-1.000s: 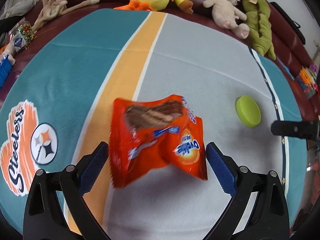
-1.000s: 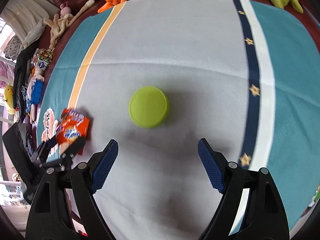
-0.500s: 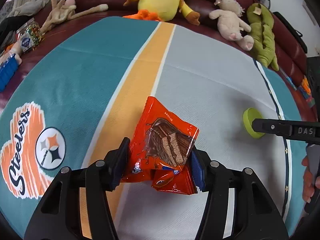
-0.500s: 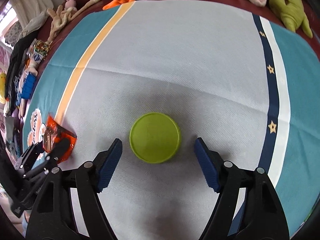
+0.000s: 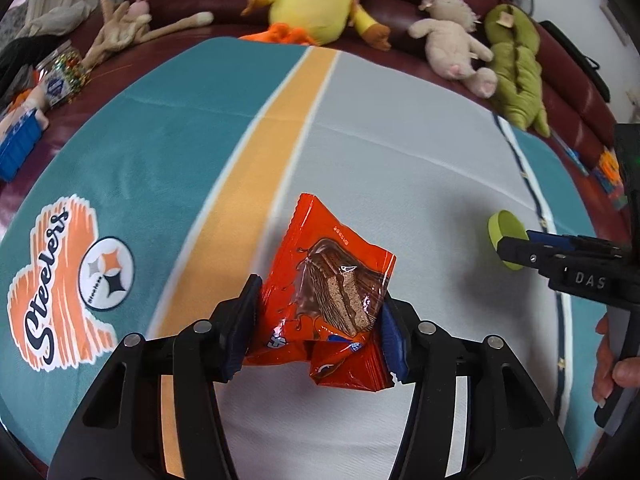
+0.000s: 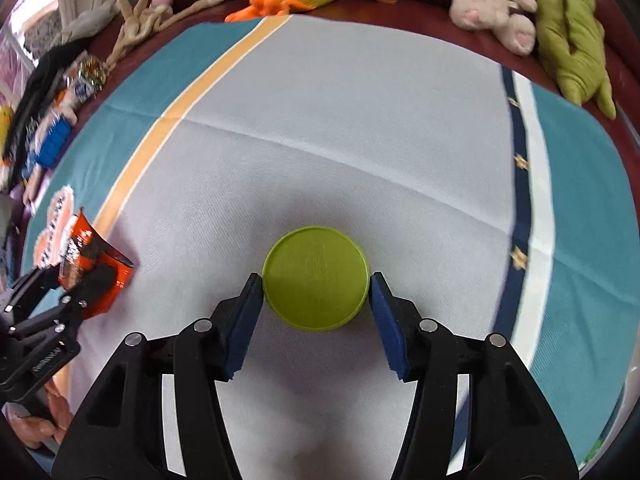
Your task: Collect trash
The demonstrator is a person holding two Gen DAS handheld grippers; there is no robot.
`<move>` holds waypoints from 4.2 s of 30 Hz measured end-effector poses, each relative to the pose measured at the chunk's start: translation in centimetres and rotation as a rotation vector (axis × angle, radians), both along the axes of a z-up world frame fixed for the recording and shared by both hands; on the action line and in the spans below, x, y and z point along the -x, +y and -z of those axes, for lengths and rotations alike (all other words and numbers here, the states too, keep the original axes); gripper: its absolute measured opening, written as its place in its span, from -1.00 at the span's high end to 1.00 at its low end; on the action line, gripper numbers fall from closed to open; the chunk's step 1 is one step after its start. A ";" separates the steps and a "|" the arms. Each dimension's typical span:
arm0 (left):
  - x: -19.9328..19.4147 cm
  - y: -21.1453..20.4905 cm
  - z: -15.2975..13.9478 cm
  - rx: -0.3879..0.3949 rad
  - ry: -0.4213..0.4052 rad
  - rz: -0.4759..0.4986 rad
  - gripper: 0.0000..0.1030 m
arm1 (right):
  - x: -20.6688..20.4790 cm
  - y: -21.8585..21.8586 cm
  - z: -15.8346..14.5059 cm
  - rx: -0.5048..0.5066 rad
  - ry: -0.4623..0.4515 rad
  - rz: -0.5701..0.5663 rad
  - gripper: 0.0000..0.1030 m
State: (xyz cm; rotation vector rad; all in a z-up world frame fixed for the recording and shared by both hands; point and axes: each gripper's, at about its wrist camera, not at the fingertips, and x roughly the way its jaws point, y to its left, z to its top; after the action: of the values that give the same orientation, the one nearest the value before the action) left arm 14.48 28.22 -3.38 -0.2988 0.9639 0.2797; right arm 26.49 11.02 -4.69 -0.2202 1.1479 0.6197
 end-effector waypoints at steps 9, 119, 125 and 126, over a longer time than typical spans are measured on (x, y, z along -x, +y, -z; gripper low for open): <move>-1.4 -8.2 -2.0 -0.004 -0.038 0.150 -0.07 | 1.3 -9.4 -2.7 -0.104 0.042 0.108 -0.01; -5.3 -50.8 -0.3 -0.026 0.072 0.748 -0.92 | 7.5 -55.4 -1.8 -0.360 0.071 0.714 -0.65; -3.4 -49.3 -1.3 -0.022 0.060 0.712 -0.92 | 10.6 -54.6 -3.4 -0.329 0.028 0.697 -0.66; -3.0 -49.1 -1.5 -0.021 0.057 0.708 -0.92 | 11.1 -54.5 -3.5 -0.323 0.022 0.696 -0.67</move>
State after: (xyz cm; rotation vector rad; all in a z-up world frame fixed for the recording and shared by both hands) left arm 17.48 -20.86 -1.91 0.0805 1.0622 -0.3503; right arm 15.42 -43.45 -1.19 0.4515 1.0402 0.1772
